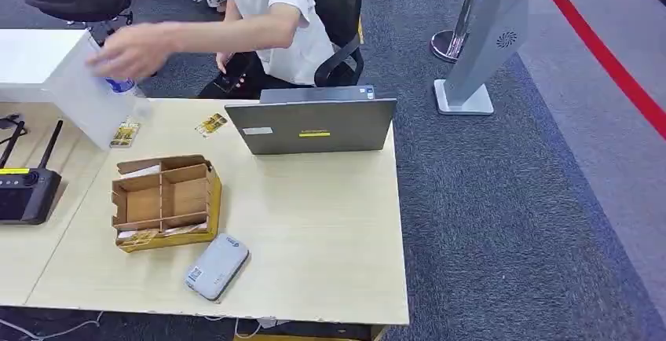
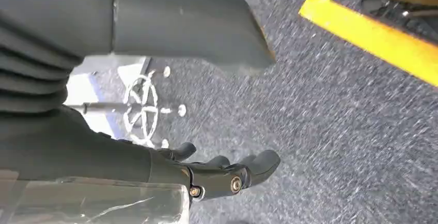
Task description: Pass the card to the sensor for recognition and then transmit it.
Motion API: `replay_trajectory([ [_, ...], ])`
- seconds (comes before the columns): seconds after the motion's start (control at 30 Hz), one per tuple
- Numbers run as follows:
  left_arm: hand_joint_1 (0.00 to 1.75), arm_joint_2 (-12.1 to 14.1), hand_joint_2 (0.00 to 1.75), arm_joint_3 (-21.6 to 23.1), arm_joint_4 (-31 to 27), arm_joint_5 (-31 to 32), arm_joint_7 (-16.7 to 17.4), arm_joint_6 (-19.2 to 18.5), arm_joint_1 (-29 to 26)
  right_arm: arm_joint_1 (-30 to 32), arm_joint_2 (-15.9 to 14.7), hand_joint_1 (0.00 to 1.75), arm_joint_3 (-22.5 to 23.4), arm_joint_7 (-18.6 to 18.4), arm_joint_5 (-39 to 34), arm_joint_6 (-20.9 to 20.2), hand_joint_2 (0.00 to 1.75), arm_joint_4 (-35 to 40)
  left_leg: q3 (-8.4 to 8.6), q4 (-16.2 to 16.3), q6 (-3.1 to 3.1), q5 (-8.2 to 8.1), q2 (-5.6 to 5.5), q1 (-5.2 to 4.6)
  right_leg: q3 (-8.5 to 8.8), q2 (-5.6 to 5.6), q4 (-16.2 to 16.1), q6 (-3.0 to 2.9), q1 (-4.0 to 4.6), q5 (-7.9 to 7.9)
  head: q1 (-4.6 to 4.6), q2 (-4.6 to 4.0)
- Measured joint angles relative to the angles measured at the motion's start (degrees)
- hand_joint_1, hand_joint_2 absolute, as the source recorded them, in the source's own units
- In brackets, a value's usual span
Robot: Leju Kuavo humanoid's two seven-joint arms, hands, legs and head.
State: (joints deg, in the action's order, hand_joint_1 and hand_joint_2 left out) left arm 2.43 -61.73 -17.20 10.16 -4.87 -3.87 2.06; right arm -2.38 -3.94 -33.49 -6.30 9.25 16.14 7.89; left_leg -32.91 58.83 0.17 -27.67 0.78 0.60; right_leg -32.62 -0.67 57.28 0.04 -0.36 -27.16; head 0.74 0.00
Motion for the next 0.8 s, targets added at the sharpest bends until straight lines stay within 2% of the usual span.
replay_trajectory([
  [0.07, 0.00, -0.5, 1.75, 3.7, 0.1, -0.3, 0.1, 0.0, -0.4, 0.5, 0.1, 0.00, 1.0, 0.3, -0.7, -0.8, 1.75, 0.6, -0.02, 0.0, 0.00, 0.00, 0.00, 0.03, 0.00, -0.01, 0.0, -0.01, 0.03, -0.01, -0.04, 0.00],
  [0.1, 0.00, -0.7, 1.75, 5.1, 0.1, -0.4, 0.1, 0.1, -0.5, 0.7, 0.2, 0.00, 1.5, 0.5, -0.9, -1.2, 0.00, 0.8, -0.02, 0.0, 0.00, 0.00, 0.00, 0.04, -0.01, 0.00, 0.0, -0.01, 0.04, -0.01, -0.07, 0.00],
  [0.13, 0.00, -0.8, 0.00, 6.3, 0.1, -0.7, 0.1, 0.2, -0.7, 0.9, 0.2, 0.00, 2.1, 0.7, -0.9, -1.6, 0.00, 1.1, 0.00, 0.0, -0.01, -0.01, 0.00, 0.04, 0.00, 0.00, 0.0, -0.01, 0.04, -0.01, -0.09, 0.00],
  [0.23, 0.00, -1.0, 0.00, 10.6, 0.1, -1.4, 0.3, 0.3, -1.4, 1.5, 0.4, 0.00, 4.0, 1.1, -1.8, -2.7, 0.00, 2.1, 0.00, 0.0, -0.01, 0.00, -0.01, 0.04, -0.01, -0.01, 0.0, -0.02, 0.04, -0.02, 0.00, 0.00],
  [0.57, 0.00, -1.6, 0.00, 29.3, 0.0, -4.9, 1.9, 1.8, -4.7, 5.0, 1.5, 0.00, 14.1, 3.2, -4.7, -8.1, 0.00, 6.5, 0.00, 0.0, 0.00, -0.01, 0.00, 0.02, 0.01, -0.01, 0.0, -0.04, 0.03, -0.04, -0.02, 0.00],
  [0.6, 0.44, -1.6, 0.00, 31.4, -0.1, -5.2, 2.1, 2.0, -5.1, 5.4, 1.6, 0.00, 15.2, 3.4, -5.1, -8.6, 0.00, 7.0, 0.01, 0.0, 0.00, -0.01, 0.00, 0.02, 0.01, -0.01, 0.0, -0.04, 0.03, -0.04, -0.02, 0.00],
  [0.63, 1.75, -1.7, 0.00, 32.8, -0.2, -5.5, 2.2, 2.1, -5.4, 5.7, 1.7, 0.07, 16.1, 3.5, -5.2, -9.1, 0.00, 7.4, -0.01, 0.0, 0.00, -0.01, 0.00, 0.03, 0.02, -0.01, 0.0, -0.04, 0.03, -0.04, 0.00, -0.02],
  [0.67, 1.75, -1.8, 0.00, 35.0, -0.4, -5.9, 2.6, 2.3, -5.8, 6.2, 1.8, 1.75, 17.4, 3.7, -5.6, -9.7, 0.00, 7.9, 0.00, 0.0, 0.00, -0.01, 0.00, 0.02, 0.01, -0.01, 0.0, -0.04, 0.03, -0.04, -0.02, 0.00],
  [0.8, 1.75, -1.9, 0.00, 42.3, -1.2, -7.3, 3.1, 2.8, -7.1, 7.6, 2.2, 1.75, 21.6, 4.4, -6.8, -11.6, 0.00, 9.6, -0.02, 0.0, -0.01, -0.02, 0.00, 0.03, 0.01, -0.01, 0.0, -0.04, 0.03, -0.04, 0.00, 0.00],
])
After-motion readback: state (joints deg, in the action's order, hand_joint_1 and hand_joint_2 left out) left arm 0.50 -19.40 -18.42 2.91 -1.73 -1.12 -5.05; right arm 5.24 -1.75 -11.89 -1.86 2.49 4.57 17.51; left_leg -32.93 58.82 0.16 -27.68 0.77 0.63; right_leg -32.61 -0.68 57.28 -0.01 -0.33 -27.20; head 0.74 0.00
